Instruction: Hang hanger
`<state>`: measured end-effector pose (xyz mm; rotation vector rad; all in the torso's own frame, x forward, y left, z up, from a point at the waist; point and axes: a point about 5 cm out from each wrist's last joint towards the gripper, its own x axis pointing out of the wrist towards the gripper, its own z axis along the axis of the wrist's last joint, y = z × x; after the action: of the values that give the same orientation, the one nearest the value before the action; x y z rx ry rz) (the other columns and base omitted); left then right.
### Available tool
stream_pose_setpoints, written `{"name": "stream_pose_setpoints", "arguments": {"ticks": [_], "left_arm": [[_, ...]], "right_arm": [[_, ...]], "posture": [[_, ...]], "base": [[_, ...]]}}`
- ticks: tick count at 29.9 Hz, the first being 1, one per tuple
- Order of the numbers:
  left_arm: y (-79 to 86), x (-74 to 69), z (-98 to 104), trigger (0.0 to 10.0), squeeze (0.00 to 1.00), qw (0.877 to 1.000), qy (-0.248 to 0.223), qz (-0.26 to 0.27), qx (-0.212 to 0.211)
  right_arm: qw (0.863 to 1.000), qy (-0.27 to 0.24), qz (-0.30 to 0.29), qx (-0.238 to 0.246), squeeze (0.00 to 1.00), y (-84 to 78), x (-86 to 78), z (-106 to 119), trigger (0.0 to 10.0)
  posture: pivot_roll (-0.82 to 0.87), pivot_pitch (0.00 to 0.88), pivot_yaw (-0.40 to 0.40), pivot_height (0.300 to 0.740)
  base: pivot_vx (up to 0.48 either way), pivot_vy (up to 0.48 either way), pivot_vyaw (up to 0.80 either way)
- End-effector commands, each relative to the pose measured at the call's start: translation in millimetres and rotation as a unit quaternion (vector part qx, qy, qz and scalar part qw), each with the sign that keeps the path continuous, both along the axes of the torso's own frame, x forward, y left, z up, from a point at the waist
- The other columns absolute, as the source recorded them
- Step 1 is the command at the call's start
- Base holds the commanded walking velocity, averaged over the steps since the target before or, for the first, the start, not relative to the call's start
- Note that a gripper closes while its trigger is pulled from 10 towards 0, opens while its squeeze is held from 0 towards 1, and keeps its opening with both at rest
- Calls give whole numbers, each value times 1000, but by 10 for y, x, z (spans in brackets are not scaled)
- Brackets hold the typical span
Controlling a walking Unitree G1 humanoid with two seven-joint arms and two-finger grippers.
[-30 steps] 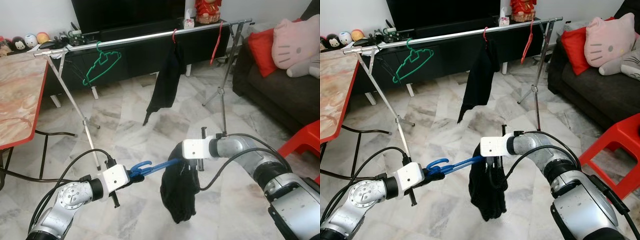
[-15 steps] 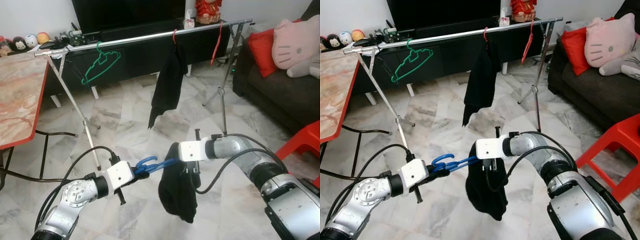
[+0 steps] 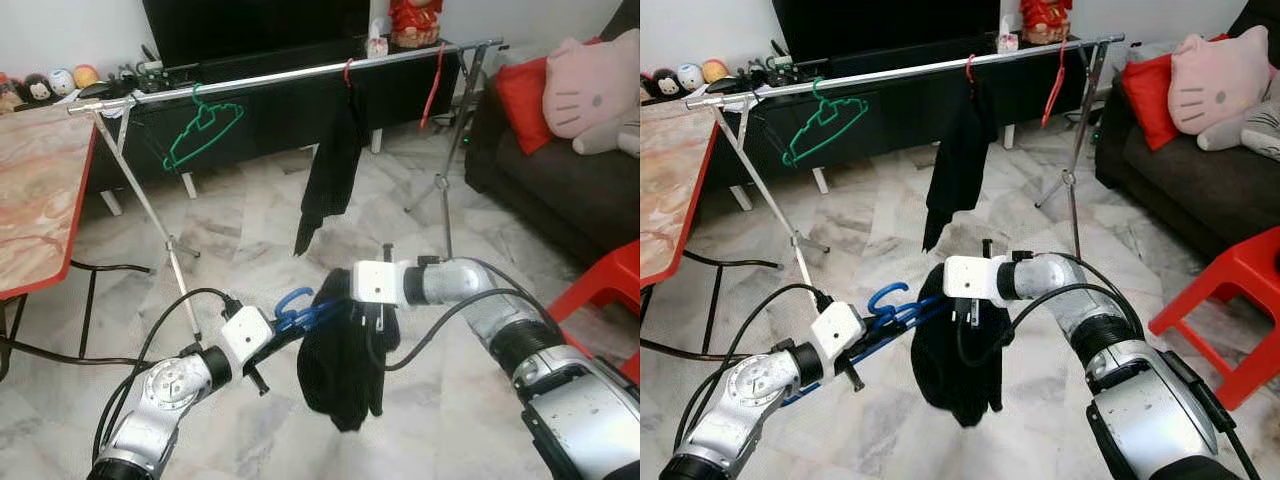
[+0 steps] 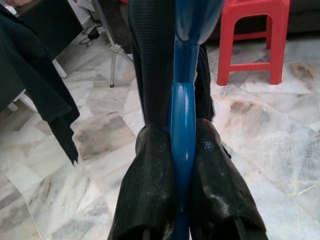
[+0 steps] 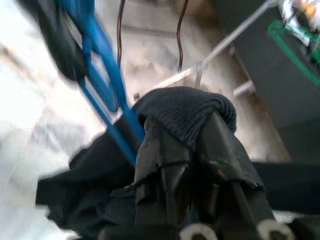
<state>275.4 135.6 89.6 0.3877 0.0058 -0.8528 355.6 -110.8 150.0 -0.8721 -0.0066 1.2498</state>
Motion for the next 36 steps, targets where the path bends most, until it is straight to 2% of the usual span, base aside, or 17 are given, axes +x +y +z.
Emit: {"name": "stream_pose_setpoints", "arguments": {"ticks": [1, 4, 7, 12, 15, 20, 22, 27, 28, 30, 36], "left_arm": [[-32, 47, 94, 10000, 0, 1000, -14, -6, -15], [-64, 58, 103, 10000, 0, 1000, -15, -10, -19], [-121, 62, 116, 10000, 0, 999, -16, -23, -21], [-133, 53, 92, 10000, 0, 999, -13, -29, -15], [-136, 50, 80, 10000, 0, 999, -11, -30, -13], [-140, 37, 60, 10000, 0, 999, -9, -34, -4], [-143, 18, 36, 10000, 0, 999, -5, -40, 3], [-143, 16, 33, 10000, 0, 999, -4, -41, 3], [-143, 15, 30, 10000, 0, 999, -4, -41, 4], [-135, 11, -12, 10000, 0, 999, 3, -46, 20], [-117, -17, -53, 10000, 0, 998, 9, -48, 32]], "right_arm": [[999, -16, 29, 36, 0, 112, 3, 184, 10000], [997, 3, 61, 39, 0, 138, -58, 201, 10000], [989, 57, 127, 52, 0, 193, -214, 216, 10000], [977, 92, 178, 67, 0, 258, -359, 261, 10000], [971, 116, 204, 47, 0, 245, -438, 221, 10000], [967, 129, 216, 40, 0, 243, -492, 213, 10000], [956, 148, 248, 43, 0, 255, -602, 266, 10000], [954, 157, 252, 44, 0, 250, -640, 290, 10000], [950, 159, 264, 46, 0, 272, -683, 318, 10000], [929, 165, 327, 53, 0, 388, -876, 408, 10000], [919, 164, 353, 62, 0, 454, -972, 481, 10000]], "posture": [[-128, 0, 41, 740], [-128, 0, 41, 740], [-128, 0, 40, 740], [-128, 0, 40, 740], [-130, 0, 40, 740], [-128, 0, 38, 740], [-130, 0, 39, 740], [-130, 0, 39, 740], [-130, 0, 39, 740], [-130, 0, 40, 740], [-129, 0, 39, 740]], "base": [[0, 0, 0], [0, 0, 0], [0, 0, 0], [0, 0, 0], [0, 0, 0], [0, 0, 0], [0, 0, 0], [0, 0, 0], [0, 0, 0], [0, 0, 0], [0, 0, 0]]}}
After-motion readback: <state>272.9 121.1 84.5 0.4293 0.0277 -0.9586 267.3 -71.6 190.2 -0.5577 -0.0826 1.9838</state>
